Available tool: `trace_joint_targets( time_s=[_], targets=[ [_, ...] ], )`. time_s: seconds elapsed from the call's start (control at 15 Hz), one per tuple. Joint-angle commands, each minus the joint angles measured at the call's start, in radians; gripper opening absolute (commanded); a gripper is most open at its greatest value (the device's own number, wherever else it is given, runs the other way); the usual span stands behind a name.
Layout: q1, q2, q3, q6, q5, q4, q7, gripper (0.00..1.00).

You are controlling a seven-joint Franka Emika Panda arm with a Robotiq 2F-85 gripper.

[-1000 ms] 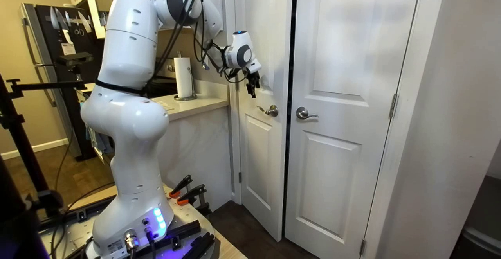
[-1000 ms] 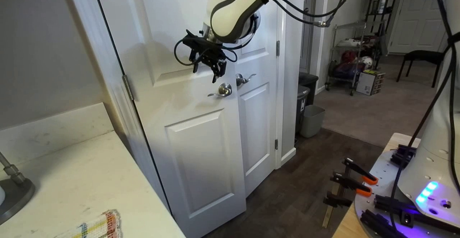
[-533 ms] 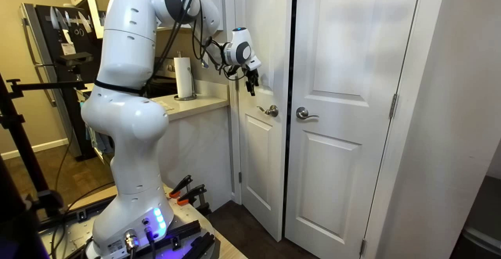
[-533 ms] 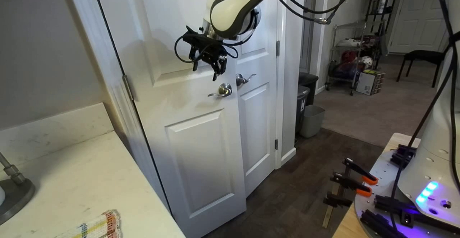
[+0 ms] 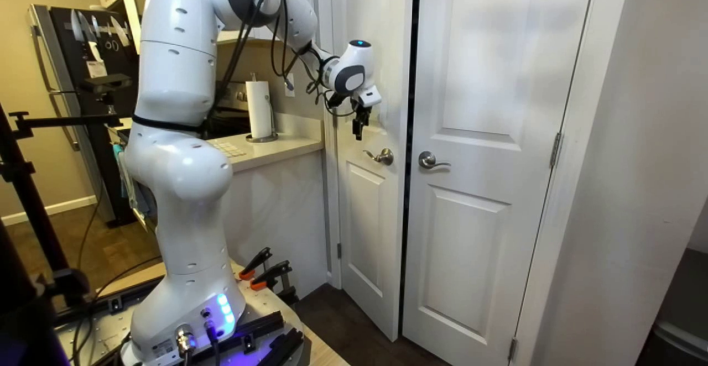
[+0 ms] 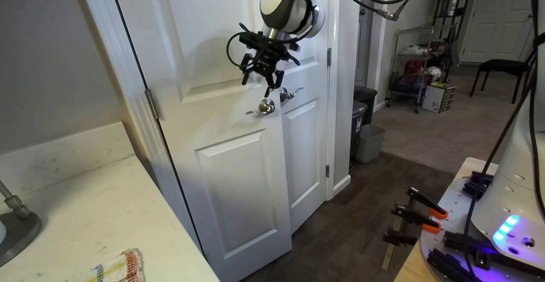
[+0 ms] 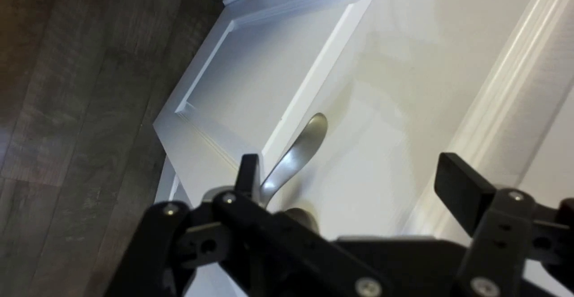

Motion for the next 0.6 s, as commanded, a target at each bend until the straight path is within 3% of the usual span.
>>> trace_joint_targets(
  time_s=[0.0,0.27,0.53],
  targets=[
    [-0.072,-0.191,-0.011,-0.088,0.161,-0.2,-0.138,1.0],
    [-0.089,-0.308,-0.074,-0.149,0.129,-0.308,-0.088,1.0],
    [-0.092,-0.34,-0.095,-0.135,0.124,-0.345,-0.04,1.0]
  ],
)
